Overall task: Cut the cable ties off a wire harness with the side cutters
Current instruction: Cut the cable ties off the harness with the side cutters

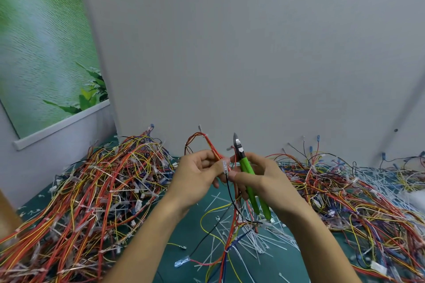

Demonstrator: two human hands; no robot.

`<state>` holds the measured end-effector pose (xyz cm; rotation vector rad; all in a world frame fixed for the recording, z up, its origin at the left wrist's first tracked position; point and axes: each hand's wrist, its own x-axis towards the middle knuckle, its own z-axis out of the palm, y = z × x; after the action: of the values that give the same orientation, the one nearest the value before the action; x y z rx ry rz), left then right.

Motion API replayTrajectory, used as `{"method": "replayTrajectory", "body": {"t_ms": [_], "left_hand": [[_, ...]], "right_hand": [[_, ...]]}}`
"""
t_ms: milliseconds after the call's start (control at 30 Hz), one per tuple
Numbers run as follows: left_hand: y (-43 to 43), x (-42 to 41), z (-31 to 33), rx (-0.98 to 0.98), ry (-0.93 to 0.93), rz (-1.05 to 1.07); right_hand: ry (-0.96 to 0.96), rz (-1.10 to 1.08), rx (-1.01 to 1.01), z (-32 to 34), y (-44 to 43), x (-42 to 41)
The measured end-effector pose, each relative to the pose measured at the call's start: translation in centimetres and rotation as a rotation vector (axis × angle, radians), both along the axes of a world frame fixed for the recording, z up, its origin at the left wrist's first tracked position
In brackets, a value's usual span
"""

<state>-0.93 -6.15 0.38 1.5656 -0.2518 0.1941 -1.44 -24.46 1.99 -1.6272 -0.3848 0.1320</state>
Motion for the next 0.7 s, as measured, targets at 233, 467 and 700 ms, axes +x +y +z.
{"method": "replayTrajectory", "body": {"t_ms": [233,467,700], "left_hand": [[0.1,0.1,0.3,-0.114,0.007,-0.046],[0.1,0.1,0.4,-0.265,0.033,-0.108],[-0.1,-0.3,0.6,-0.337,0.051,-0.154]], "right_hand": [[0.163,-0.031,0.112,0.3,-0.5,0.2],[0.071,-0.1,0.1,0.0,0.4,0.0],[-0.021,-0.158,0.118,-0.2,1.1,-0.2]]}}
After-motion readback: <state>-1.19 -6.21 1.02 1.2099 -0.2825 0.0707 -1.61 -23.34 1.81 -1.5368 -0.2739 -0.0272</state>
